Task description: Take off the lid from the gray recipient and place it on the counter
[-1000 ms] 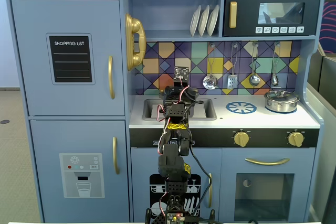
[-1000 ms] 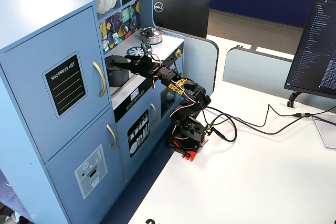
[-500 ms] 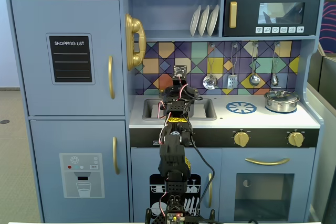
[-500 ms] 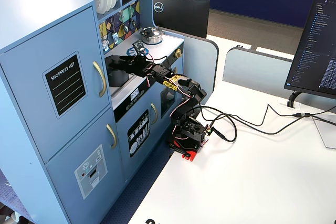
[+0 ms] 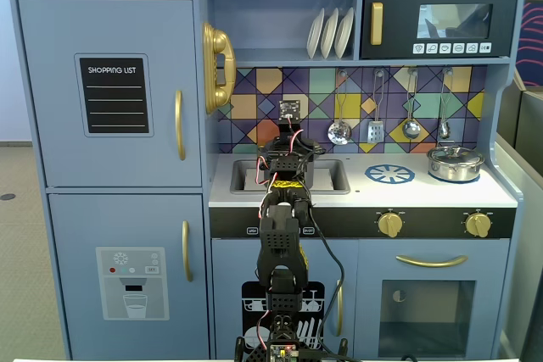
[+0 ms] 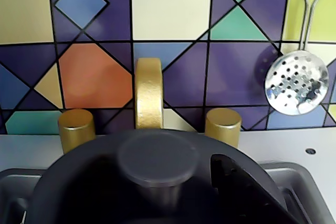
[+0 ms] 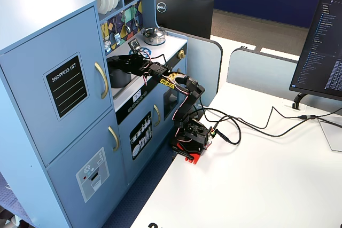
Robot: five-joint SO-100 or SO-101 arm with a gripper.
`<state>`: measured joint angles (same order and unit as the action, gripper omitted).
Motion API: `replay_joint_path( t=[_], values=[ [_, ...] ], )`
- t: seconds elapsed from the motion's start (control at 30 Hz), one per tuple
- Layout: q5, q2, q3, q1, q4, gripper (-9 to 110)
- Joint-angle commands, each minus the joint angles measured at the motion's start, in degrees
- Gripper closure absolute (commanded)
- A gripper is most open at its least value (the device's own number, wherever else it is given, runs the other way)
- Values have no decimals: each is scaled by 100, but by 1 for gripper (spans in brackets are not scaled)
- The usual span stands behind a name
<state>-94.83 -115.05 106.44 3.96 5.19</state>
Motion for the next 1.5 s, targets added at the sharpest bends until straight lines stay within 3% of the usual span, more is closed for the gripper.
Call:
replay_joint_path(
  t=[0.0, 0.63, 1.1, 1.47],
  values=[
    [-26, 26, -360, -62, 44, 102],
    [-132, -598, -940, 123, 360, 102],
    [246, -1380, -694, 2276, 835, 102],
    [439, -650, 53, 3305, -220, 102]
  ],
)
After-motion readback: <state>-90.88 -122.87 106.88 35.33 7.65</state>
